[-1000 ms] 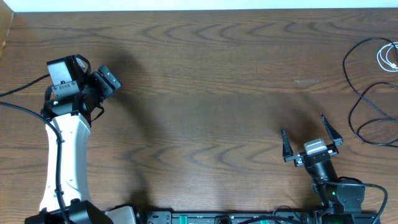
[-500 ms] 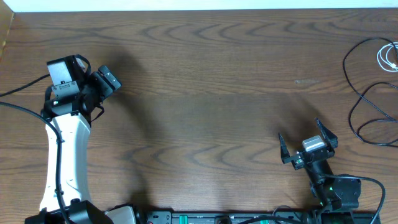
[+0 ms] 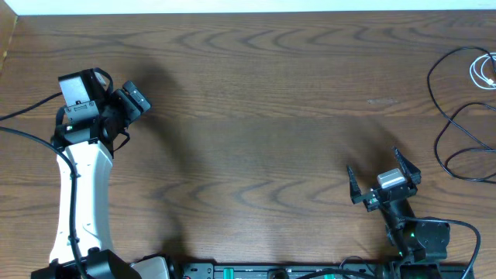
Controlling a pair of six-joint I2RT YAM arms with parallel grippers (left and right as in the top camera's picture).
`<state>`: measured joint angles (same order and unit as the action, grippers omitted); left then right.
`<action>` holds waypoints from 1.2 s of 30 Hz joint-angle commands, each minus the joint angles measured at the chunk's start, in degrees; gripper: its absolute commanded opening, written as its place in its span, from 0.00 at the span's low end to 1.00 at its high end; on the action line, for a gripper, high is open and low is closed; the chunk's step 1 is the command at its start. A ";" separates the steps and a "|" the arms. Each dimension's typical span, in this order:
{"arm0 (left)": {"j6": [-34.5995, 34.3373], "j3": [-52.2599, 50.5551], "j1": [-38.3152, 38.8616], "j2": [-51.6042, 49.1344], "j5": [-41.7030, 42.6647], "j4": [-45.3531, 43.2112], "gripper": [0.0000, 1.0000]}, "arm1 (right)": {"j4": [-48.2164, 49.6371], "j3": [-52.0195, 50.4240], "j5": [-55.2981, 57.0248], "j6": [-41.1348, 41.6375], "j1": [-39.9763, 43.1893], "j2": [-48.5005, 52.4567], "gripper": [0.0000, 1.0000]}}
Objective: Untangle cables
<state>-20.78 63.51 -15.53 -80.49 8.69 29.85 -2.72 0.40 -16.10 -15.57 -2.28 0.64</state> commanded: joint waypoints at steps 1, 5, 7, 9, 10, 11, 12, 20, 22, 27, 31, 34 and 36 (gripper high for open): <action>0.33 0.85 0.13 -0.37 -0.15 0.13 0.98 | -0.26 -0.09 -0.55 0.96 -0.44 -0.31 0.99; 0.31 0.85 0.13 -0.37 -0.15 0.11 0.98 | -0.26 -0.09 -0.55 0.96 -0.44 -0.31 0.99; 0.33 0.85 0.13 -0.37 -0.33 0.20 0.98 | -0.26 -0.09 -0.55 0.96 -0.44 -0.31 0.99; 0.33 0.83 0.07 -0.37 -0.35 0.42 0.98 | -0.26 -0.09 -0.55 0.96 -0.44 -0.31 0.99; 0.33 0.83 0.09 -0.35 -0.33 0.57 0.98 | -0.26 -0.09 -0.55 0.96 -0.44 -0.31 0.99; 0.33 0.79 0.15 -0.20 -0.35 0.57 0.98 | -0.26 -0.09 -0.55 0.96 -0.44 -0.31 0.99; 0.33 0.79 0.13 0.24 -0.33 0.55 0.98 | -0.26 -0.09 -0.55 0.96 -0.44 -0.31 0.99; 0.55 -6.69 0.13 13.22 -1.64 -2.64 0.98 | -0.26 -0.09 -0.55 0.96 -0.44 -0.31 0.99; 0.59 -12.61 0.13 19.37 -1.64 -7.52 0.98 | -0.26 -0.09 -0.55 0.98 -0.44 -0.31 0.99; 2.49 -31.52 0.13 39.69 -1.60 -20.44 0.98 | -0.26 -0.09 -0.55 0.96 -0.44 -0.31 0.99; 6.27 -43.47 0.46 53.64 -1.40 -27.10 0.98 | -0.26 -0.09 -0.55 0.96 -0.44 -0.31 0.99; 11.82 -49.81 1.97 60.26 -1.40 -31.26 0.98 | -0.26 -0.09 -0.55 0.96 -0.44 -0.31 0.99; 16.70 -53.18 3.30 64.37 -1.40 -32.87 0.98 | -0.26 -0.09 -0.55 0.96 -0.44 -0.31 0.99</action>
<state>-13.37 14.92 -14.04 -21.58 7.35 -1.15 -2.72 0.40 -16.12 -15.53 -2.28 0.67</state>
